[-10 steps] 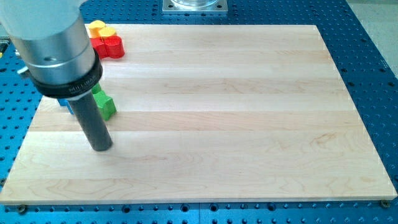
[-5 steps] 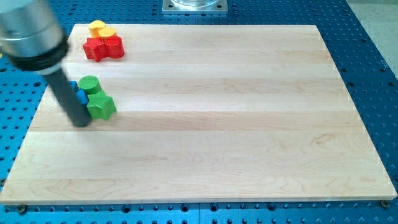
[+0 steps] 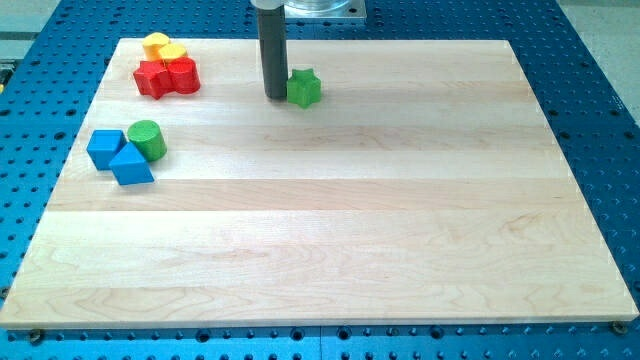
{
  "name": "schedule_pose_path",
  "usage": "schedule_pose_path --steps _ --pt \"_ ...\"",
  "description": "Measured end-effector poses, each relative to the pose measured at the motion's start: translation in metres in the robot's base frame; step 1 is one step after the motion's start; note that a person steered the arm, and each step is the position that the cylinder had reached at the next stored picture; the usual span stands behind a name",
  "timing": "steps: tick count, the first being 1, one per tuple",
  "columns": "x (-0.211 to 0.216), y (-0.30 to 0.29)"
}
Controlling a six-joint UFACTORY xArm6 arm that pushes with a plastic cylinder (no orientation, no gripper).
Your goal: Slide the green star towards the top center
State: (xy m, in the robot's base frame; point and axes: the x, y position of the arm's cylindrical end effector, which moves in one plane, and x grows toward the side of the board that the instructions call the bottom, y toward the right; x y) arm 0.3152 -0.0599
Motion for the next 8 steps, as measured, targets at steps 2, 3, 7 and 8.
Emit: schedule_pose_path --steps 2,3,7,8 --pt "-0.018 0.057" --pt "-0.040 0.097" --pt "0.025 -0.034" --pt "0.029 -0.097"
